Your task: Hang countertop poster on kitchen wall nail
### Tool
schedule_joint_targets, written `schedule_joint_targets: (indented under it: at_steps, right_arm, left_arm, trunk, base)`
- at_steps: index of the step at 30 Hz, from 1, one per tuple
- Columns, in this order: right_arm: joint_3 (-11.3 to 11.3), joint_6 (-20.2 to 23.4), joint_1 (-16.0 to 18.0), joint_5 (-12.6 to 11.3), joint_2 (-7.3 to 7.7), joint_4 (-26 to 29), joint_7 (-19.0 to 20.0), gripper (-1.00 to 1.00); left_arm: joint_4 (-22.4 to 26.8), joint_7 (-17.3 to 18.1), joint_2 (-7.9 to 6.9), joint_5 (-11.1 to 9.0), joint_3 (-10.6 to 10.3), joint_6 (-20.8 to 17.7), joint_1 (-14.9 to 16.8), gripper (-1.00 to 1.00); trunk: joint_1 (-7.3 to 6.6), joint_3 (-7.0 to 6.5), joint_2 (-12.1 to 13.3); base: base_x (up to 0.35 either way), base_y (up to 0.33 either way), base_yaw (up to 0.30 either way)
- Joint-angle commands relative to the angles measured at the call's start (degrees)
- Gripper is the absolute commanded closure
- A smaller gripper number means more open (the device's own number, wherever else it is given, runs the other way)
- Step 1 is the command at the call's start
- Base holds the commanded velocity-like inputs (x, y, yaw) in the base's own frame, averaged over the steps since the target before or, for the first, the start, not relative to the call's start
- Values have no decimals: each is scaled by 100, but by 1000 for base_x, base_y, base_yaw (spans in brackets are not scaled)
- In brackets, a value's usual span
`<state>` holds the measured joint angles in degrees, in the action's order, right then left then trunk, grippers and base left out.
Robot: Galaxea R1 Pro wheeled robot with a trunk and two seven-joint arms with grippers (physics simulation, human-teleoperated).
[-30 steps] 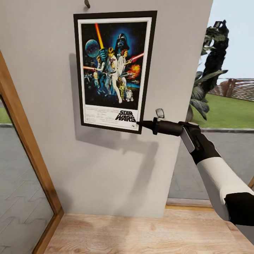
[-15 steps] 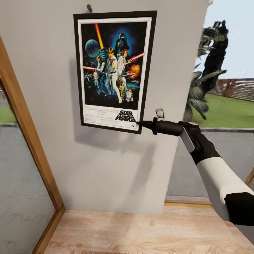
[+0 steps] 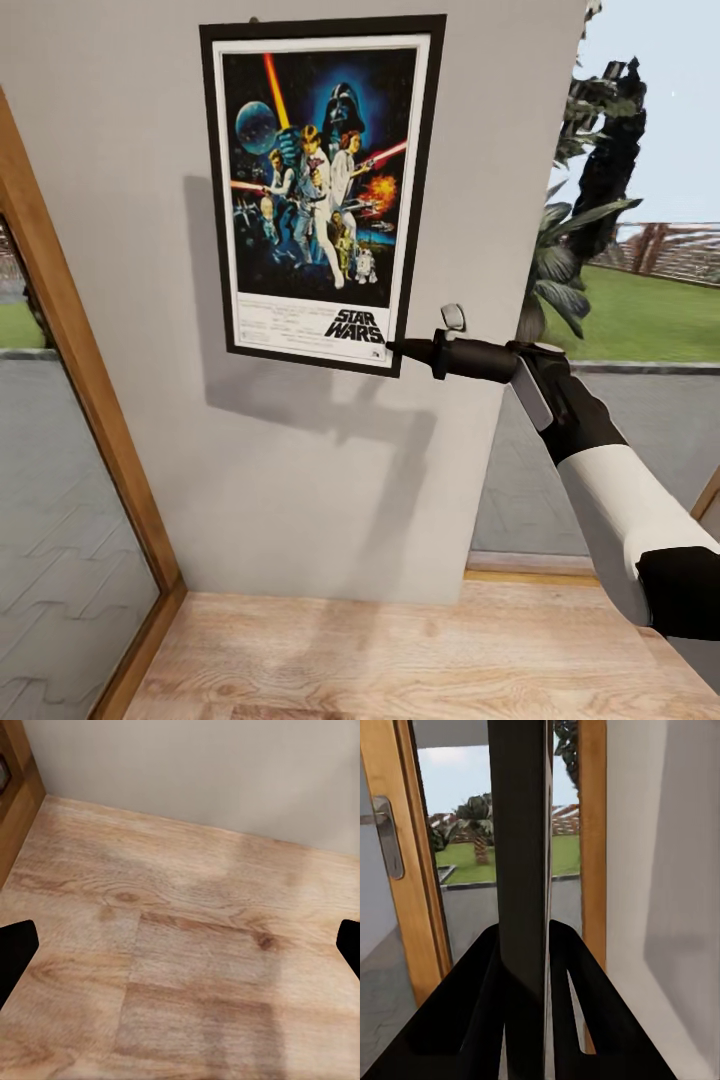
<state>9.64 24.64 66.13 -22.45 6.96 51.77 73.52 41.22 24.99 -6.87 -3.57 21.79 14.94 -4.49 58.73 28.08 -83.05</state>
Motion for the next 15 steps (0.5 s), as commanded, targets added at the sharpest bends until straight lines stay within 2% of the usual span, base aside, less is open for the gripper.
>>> schedule_joint_targets:
  at_steps: [1, 15]
  right_arm:
    - [20, 75, 5, -63, 7, -1, -11, 100]
    - [20, 110, 5, -66, -4, 0, -288, 100]
  left_arm:
    - [4, 43, 1, -37, 10, -8, 0, -100]
    - [1, 42, 1, -38, 10, -8, 0, -100]
  trunk:
    - [0, 5, -3]
    - [0, 5, -3]
  base:
    - [0, 0, 0]
    - [0, 0, 0]
